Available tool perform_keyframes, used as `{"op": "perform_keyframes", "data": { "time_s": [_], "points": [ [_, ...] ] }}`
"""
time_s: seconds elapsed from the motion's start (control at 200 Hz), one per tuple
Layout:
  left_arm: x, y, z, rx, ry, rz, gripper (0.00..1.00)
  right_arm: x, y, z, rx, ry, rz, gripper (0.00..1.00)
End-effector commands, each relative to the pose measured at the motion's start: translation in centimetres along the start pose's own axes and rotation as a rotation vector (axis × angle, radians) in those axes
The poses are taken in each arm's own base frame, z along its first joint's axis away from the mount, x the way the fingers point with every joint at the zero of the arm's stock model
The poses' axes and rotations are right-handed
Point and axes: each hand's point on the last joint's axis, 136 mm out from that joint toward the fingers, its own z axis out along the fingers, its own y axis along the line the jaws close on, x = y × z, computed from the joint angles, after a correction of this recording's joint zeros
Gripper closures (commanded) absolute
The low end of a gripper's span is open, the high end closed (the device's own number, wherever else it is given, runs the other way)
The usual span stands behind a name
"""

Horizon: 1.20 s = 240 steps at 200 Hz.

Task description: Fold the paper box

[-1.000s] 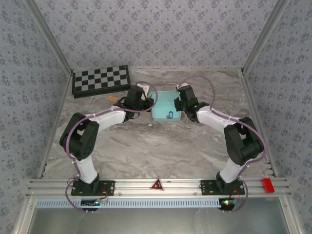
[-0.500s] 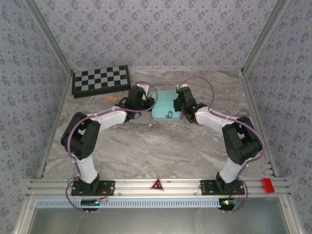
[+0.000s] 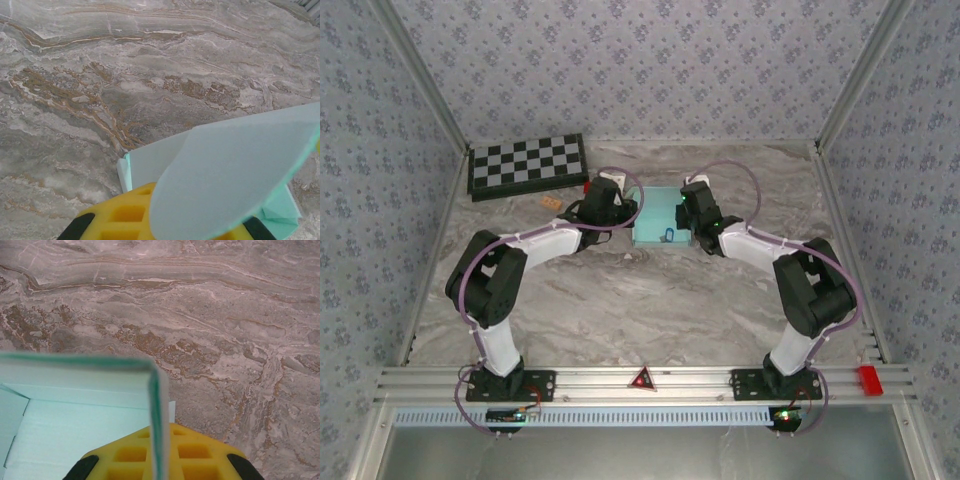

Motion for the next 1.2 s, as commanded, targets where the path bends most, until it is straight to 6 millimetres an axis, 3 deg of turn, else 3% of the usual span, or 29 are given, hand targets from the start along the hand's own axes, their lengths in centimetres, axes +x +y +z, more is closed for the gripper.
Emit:
{"op": "perform_keyframes", "data": {
  "time_s": [0.0, 1.194],
  "points": [
    [-0.6, -0.5, 0.4, 0.004, -0.034, -0.044, 0.90, 0.2, -0.7, 0.1, 0.040, -0.021, 0.060, 0.91],
    [2.3, 0.0, 0.3, -0.028, -0.025, -0.083, 0.94, 1.9, -0.4, -1.0, 0.096, -0.069, 0.074, 0.91]
  ]
}}
